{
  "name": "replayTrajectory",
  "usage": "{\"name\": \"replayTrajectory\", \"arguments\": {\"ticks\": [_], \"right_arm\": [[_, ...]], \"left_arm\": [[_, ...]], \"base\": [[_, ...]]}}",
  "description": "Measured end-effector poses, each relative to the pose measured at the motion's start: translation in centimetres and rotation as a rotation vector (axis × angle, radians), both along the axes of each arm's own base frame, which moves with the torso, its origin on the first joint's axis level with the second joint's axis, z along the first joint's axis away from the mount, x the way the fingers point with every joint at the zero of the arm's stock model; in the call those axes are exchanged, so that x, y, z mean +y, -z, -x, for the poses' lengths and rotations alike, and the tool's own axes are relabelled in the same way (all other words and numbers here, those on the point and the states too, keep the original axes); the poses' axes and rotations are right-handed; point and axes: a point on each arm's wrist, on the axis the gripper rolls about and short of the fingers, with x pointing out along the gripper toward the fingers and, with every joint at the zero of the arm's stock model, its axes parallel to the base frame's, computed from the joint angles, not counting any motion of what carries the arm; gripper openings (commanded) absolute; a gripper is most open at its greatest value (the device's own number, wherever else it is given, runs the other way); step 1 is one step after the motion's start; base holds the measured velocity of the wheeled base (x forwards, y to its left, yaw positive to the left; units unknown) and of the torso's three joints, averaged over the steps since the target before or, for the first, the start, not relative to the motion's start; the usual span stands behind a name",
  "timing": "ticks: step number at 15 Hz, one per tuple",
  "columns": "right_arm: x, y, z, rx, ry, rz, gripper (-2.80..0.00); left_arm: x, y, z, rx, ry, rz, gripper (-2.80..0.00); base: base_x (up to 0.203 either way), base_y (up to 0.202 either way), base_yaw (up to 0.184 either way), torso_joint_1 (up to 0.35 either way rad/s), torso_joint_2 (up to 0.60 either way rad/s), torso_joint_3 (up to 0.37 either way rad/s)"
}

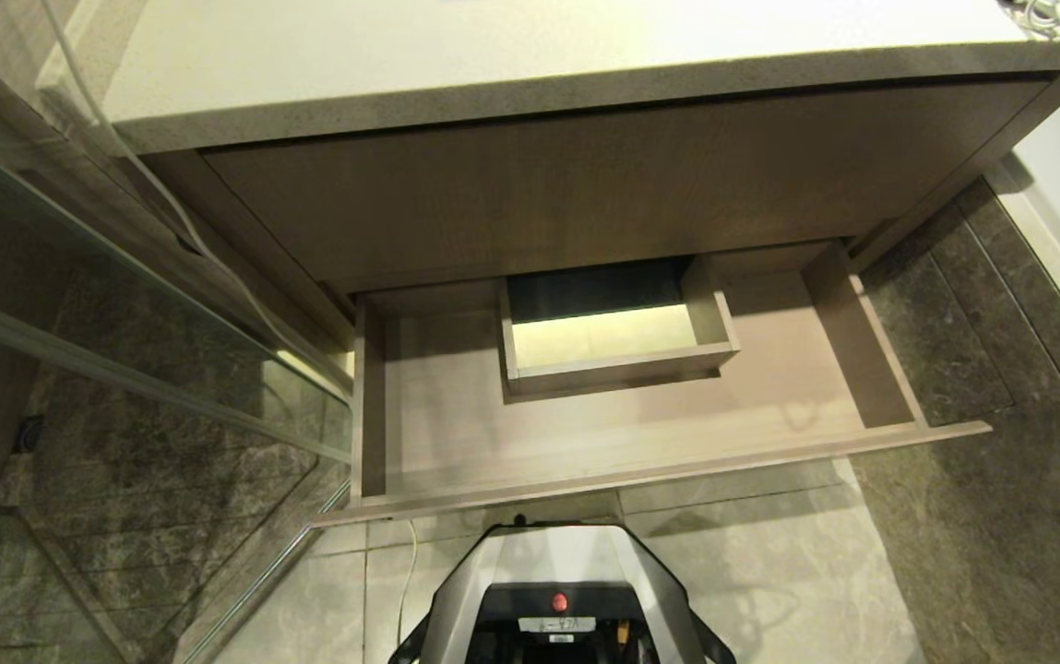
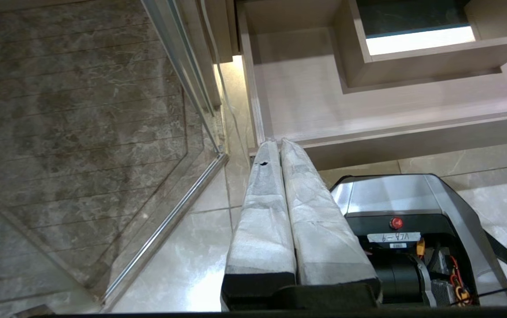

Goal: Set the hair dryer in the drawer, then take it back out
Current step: Close the drawer

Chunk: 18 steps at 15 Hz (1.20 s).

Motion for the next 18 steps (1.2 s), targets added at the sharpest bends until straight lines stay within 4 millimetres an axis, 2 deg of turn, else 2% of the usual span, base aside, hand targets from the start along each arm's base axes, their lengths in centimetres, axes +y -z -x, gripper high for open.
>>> {"name": "replayTrajectory", "arguments": {"ticks": [10, 18], "right_arm": [[-0.4, 0.5, -0.6, 0.005, 0.000, -0.004, -2.80], [-0.8, 0.7, -1.3, 0.020, 0.000, -0.013, -2.80]], "left_arm": [[0.0, 0.0, 0.0, -0.002, 0.000, 0.000, -2.80], [0.0, 0.0, 0.0, -0.002, 0.000, 0.000, -2.80]], "base": [[0.000, 0.000, 0.000, -0.338, 0.50, 0.164], [0.000, 0.000, 0.000, -0.051, 0.40, 0.338]]}}
